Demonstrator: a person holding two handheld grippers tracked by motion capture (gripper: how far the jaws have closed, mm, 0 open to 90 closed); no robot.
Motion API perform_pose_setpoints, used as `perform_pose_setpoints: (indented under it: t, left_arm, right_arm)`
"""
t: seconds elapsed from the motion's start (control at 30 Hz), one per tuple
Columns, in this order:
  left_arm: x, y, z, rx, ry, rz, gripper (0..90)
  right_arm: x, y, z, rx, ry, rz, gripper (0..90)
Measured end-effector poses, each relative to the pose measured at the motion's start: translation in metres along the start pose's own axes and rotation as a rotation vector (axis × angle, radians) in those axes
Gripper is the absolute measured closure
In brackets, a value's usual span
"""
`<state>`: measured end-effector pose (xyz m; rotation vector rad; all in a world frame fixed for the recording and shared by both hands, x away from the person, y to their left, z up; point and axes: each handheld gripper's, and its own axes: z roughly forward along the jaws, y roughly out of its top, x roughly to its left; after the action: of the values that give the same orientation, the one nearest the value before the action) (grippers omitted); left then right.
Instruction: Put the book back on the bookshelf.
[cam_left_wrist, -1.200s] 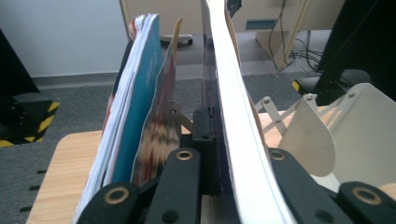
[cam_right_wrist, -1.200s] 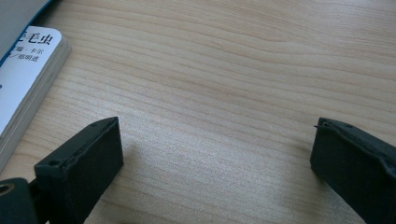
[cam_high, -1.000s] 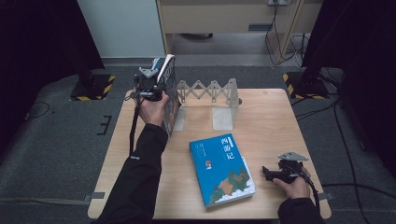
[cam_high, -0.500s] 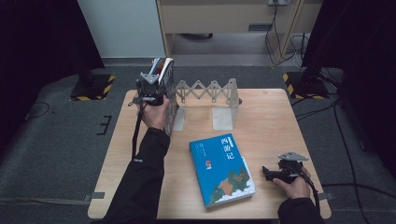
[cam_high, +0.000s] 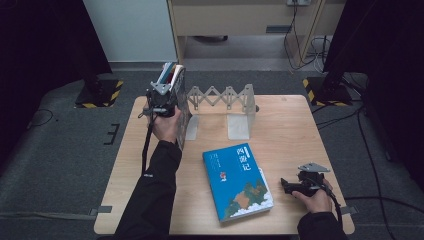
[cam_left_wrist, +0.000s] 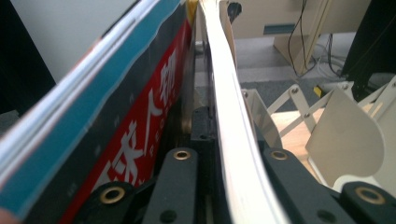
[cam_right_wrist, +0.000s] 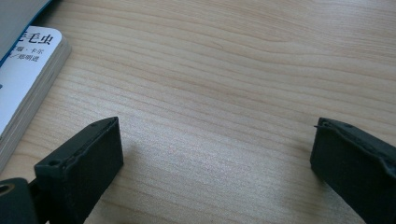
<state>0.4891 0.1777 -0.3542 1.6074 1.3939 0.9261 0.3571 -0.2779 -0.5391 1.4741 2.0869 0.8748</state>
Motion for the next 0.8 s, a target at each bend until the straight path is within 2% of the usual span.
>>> perform_pose_setpoints:
  t: [0.17,0.33,0.6,0.73,0.8]
  left_arm:
    - [0.005,-0.002,-0.003,0.01,-0.01,-0.005,75.7]
    - [0.007,-0.003,-0.007,0.007,-0.023,-0.006,67.0]
    - [0.006,0.002,-0.029,-0.048,-0.052,0.026,59.0]
    - [0.009,0.008,-0.042,-0.075,-0.086,0.013,56.8]
    - [0.01,0.011,-0.048,-0.085,-0.088,0.01,54.6]
  right_arm:
    - [0.0,0.0,0.0,0.0,0.0,0.0,2.8]
    - [0.0,0.0,0.0,0.001,0.0,0.001,2.8]
    - [0.0,0.0,0.0,0.001,0.001,0.001,2.8]
    - [0.0,0.0,0.0,0.001,0.001,0.001,2.8]
    - [0.0,0.0,0.0,0.001,0.001,0.001,2.8]
